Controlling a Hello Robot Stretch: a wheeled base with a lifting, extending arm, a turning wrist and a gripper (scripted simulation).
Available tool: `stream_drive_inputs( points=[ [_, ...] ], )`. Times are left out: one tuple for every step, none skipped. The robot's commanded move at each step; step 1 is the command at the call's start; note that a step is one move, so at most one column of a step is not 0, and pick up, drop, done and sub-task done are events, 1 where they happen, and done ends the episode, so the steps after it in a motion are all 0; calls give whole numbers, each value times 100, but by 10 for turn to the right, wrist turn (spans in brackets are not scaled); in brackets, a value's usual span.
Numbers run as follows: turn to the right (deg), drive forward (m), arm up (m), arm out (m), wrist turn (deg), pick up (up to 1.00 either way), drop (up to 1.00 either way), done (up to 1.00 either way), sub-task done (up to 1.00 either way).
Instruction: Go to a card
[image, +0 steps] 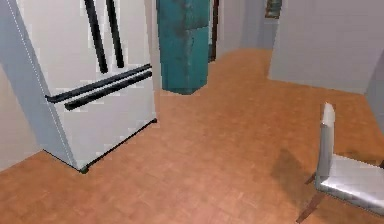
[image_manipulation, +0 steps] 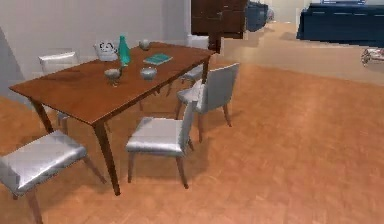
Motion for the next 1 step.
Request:
stream_drive_inputs(
  points=[
    [0,100,0,0,0,0,0,0,0]
  ],
)
